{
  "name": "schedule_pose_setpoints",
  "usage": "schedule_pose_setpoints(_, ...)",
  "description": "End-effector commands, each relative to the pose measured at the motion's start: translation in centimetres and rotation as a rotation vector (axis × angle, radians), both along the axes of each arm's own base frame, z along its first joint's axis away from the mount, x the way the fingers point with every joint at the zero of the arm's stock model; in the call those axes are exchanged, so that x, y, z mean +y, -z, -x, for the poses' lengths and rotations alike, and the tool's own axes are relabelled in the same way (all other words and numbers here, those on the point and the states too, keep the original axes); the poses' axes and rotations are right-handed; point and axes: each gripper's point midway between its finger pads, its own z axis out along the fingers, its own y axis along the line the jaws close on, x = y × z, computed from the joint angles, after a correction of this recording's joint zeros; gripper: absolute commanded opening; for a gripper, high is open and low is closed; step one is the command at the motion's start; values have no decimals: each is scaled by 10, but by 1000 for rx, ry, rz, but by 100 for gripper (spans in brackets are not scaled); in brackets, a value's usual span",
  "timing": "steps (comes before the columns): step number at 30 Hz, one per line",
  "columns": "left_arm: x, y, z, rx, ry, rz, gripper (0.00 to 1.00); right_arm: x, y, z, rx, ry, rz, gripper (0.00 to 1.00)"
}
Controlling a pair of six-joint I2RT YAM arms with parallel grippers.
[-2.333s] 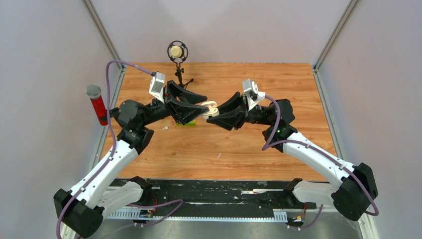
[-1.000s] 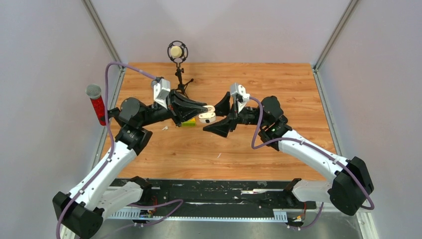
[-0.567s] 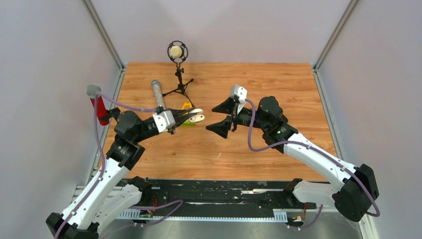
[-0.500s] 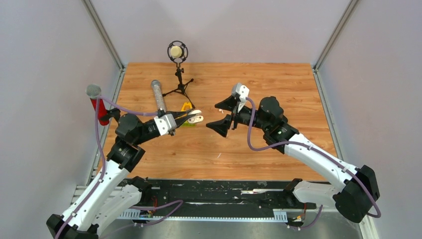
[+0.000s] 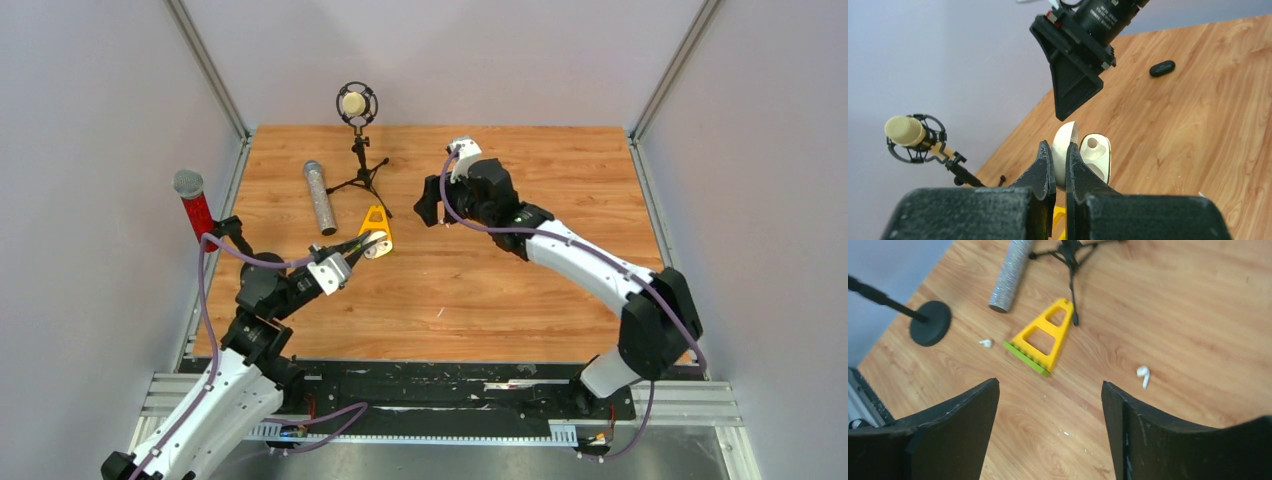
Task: Insert the wireless bluetooth earbuds into the charging case
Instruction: Pick up the earbud from the center of the board.
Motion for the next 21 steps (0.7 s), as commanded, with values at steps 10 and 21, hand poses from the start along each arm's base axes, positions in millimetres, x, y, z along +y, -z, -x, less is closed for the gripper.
schedule_pose_setpoints(10,26,15,-16,2,-175,144,0,-27,134,-62,429,253,219,52)
schedule_pose_setpoints(21,26,28,-17,56,-167,162,0,-34,188,-112,366,302,438,53)
